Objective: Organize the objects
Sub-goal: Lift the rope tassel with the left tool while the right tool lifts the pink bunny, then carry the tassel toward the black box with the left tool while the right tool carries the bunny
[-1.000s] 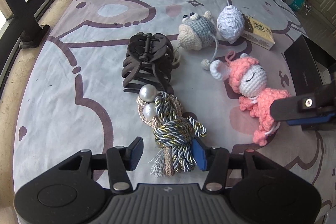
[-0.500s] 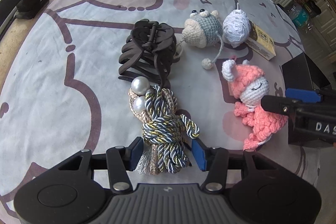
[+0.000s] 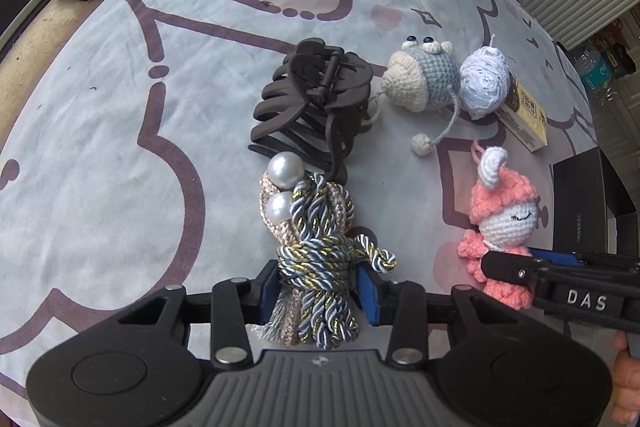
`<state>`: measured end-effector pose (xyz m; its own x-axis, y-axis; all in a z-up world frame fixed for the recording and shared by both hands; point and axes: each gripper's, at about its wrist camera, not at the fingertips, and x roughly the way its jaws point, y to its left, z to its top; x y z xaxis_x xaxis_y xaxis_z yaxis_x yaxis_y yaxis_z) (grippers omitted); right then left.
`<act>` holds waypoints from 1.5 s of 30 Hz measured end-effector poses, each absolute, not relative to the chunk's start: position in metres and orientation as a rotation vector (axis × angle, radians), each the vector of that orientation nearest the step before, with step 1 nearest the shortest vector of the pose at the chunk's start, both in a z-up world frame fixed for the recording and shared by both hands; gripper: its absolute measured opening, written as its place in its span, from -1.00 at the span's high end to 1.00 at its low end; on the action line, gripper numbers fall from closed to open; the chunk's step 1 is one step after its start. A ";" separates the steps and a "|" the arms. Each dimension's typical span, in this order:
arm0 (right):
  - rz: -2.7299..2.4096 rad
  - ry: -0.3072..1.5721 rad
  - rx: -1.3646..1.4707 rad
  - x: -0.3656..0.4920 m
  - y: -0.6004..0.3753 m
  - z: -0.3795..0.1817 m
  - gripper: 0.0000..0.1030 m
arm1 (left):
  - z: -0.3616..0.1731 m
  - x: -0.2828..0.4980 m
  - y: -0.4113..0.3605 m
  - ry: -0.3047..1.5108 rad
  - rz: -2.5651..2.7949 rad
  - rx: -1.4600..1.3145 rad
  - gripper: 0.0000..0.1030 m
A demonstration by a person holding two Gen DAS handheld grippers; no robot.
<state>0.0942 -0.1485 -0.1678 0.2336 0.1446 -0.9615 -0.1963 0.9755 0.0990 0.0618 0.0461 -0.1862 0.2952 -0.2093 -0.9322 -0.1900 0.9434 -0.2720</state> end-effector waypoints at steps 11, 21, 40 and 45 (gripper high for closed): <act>0.194 1.288 0.051 0.081 -0.159 -0.147 0.20 | -0.159 0.054 0.042 1.213 -0.028 -0.263 0.30; 0.200 1.275 0.031 0.066 -0.158 -0.129 0.21 | -0.138 0.046 0.043 1.186 -0.042 -0.264 0.30; 0.198 1.344 -0.083 0.074 -0.143 -0.159 0.40 | -0.151 0.051 0.054 1.208 -0.039 -0.291 0.30; 0.172 1.271 -0.043 0.069 -0.153 -0.129 0.40 | -0.121 0.048 0.059 1.148 -0.038 -0.288 0.30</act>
